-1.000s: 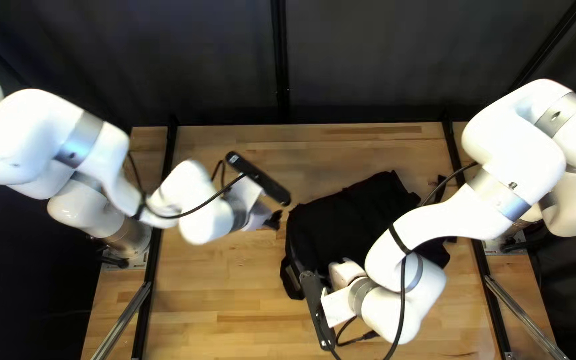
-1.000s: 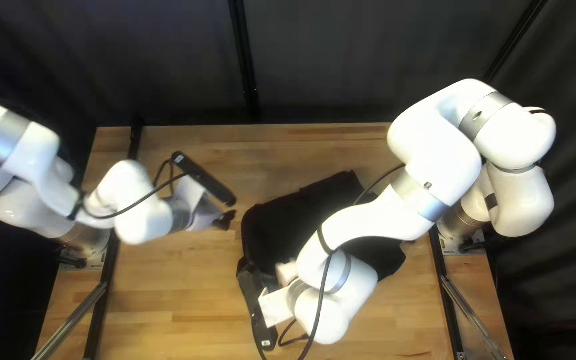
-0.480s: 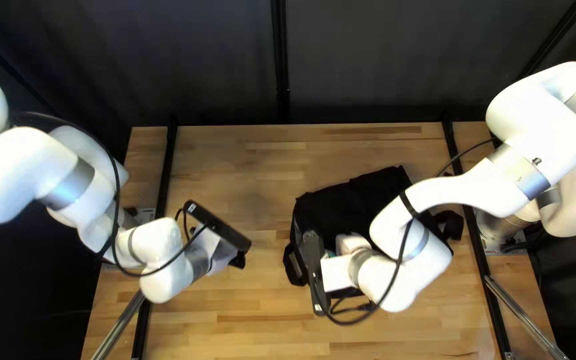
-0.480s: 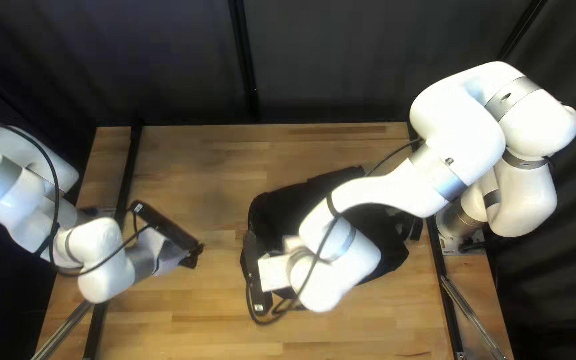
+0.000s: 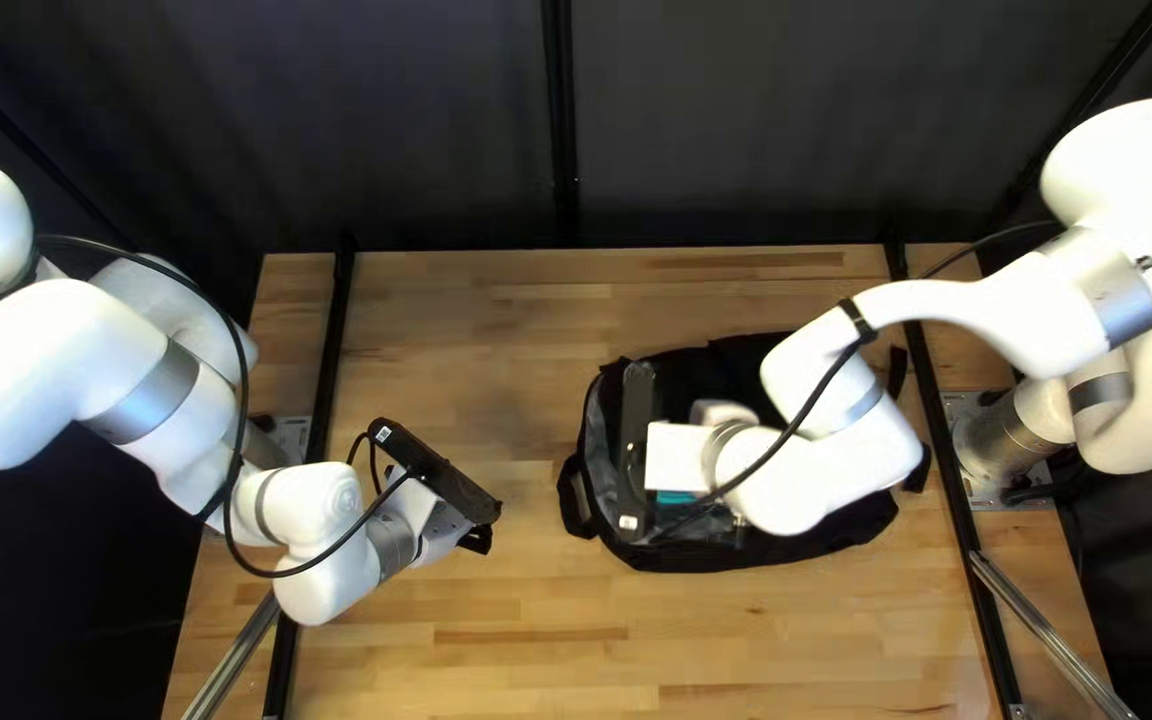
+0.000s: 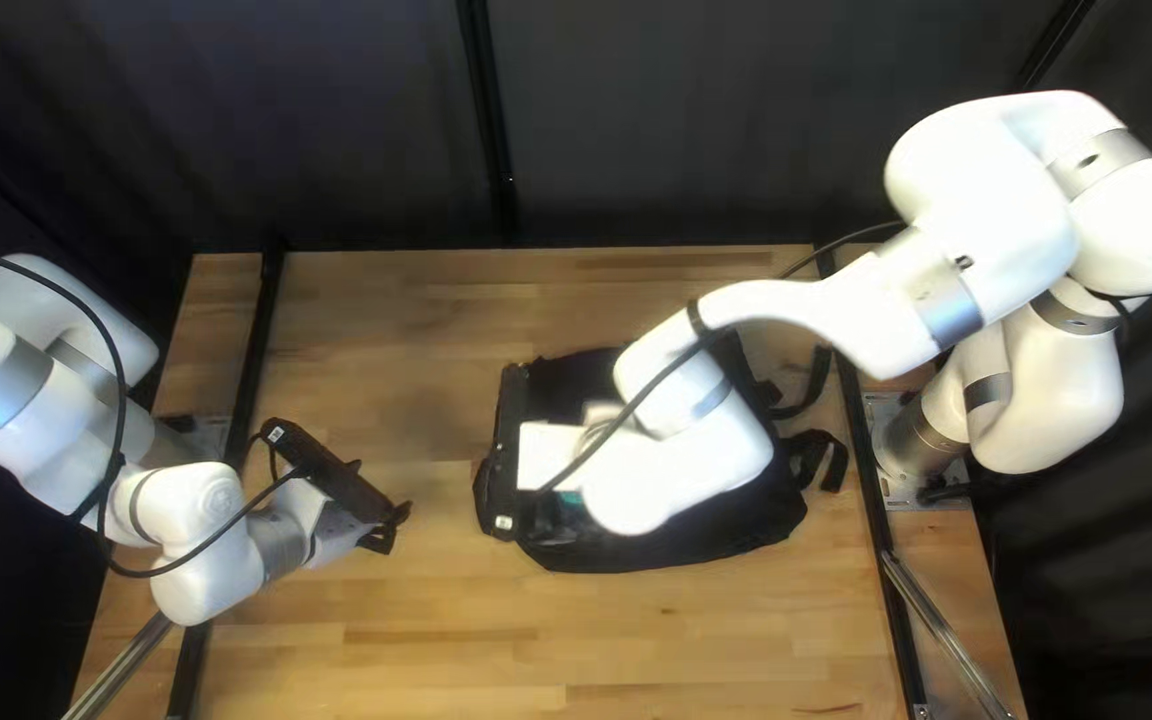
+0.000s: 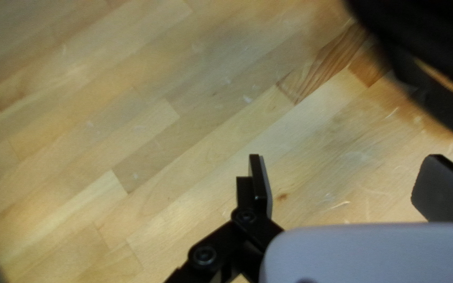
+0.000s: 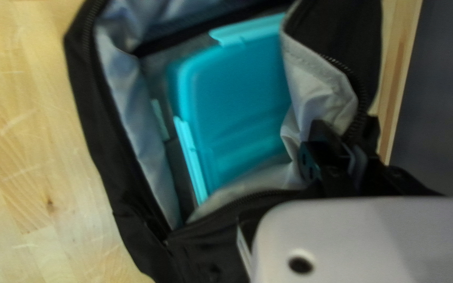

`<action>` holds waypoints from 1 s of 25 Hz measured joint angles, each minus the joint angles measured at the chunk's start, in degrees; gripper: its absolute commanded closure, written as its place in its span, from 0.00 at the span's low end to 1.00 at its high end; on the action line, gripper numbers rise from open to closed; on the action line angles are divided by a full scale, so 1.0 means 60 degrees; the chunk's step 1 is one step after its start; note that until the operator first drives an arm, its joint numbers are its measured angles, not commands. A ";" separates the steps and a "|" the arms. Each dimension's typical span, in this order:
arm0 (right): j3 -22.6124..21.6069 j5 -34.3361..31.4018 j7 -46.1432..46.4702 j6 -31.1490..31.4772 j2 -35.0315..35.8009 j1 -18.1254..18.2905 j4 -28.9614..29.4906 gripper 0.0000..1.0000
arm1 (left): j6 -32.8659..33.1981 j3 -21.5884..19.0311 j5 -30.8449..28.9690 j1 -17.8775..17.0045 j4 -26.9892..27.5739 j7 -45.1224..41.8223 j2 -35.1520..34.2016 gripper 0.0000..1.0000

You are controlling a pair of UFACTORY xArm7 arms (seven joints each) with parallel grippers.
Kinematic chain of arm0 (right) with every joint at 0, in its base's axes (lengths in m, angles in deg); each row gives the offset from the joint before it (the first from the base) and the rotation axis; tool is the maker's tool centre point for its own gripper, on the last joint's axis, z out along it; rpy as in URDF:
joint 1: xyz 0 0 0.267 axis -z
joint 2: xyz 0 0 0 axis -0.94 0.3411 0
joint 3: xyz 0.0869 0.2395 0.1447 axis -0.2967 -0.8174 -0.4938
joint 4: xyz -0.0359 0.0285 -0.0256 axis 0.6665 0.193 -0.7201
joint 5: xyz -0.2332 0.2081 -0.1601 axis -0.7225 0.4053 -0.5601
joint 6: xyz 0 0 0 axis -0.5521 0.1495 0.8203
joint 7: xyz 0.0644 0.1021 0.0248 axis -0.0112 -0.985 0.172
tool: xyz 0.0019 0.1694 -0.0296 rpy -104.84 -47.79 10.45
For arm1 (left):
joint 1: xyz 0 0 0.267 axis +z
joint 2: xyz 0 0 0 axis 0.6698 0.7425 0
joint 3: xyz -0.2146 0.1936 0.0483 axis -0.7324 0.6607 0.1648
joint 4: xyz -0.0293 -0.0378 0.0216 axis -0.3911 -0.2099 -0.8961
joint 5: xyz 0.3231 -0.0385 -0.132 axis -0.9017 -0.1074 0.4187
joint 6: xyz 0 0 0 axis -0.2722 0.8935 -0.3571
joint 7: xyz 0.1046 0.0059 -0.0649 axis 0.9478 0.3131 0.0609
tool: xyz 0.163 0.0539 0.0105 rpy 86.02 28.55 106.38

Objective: Remove a lunch box from a kids backpack

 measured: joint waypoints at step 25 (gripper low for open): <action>0.0155 0.1047 -0.0422 -0.0232 -0.0845 0.0158 -0.1099 1.00 | -0.0053 0.0002 0.0076 -0.0016 0.0071 0.0180 -0.0043 0.00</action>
